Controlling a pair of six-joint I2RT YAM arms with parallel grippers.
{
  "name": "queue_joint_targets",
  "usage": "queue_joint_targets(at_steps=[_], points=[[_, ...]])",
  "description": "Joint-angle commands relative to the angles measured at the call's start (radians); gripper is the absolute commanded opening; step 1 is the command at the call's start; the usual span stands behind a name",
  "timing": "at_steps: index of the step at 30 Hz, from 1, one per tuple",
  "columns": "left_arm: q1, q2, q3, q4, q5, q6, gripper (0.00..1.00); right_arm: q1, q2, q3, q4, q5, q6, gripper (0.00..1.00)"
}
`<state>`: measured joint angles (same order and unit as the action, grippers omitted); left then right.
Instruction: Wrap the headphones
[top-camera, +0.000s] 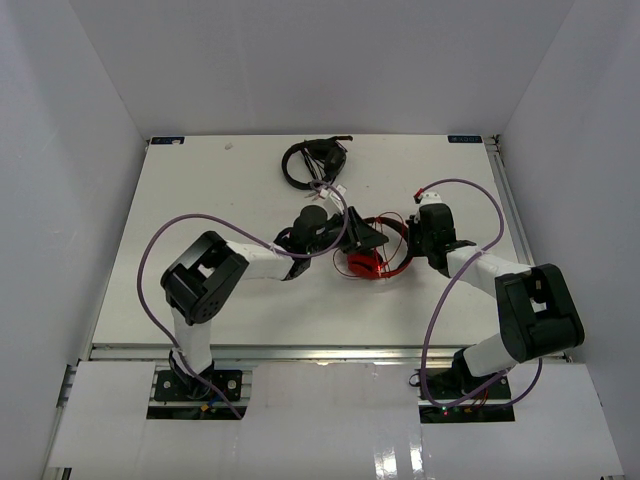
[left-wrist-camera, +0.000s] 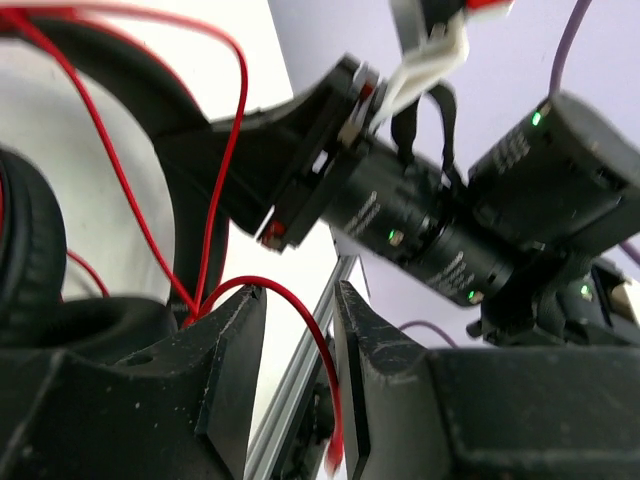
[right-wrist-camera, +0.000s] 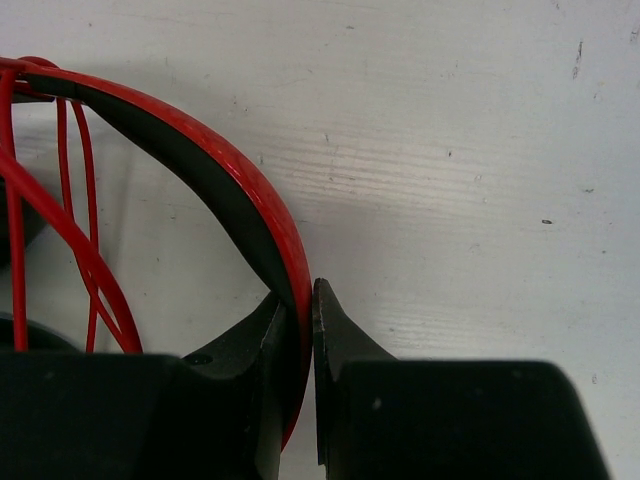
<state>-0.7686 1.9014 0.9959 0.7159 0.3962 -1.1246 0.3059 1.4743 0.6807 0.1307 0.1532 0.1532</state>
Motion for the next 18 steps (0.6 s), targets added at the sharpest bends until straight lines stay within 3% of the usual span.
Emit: queue_joint_targets(at_steps=[1, 18], points=[[0.024, 0.013, 0.088, -0.018, -0.005, -0.003, 0.44, -0.01, -0.003, 0.044, 0.039, -0.037, 0.022, 0.08], [0.062, 0.04, 0.233, -0.139, 0.007, 0.031, 0.58, -0.024, 0.015, 0.048, 0.027, -0.089, 0.028, 0.08]])
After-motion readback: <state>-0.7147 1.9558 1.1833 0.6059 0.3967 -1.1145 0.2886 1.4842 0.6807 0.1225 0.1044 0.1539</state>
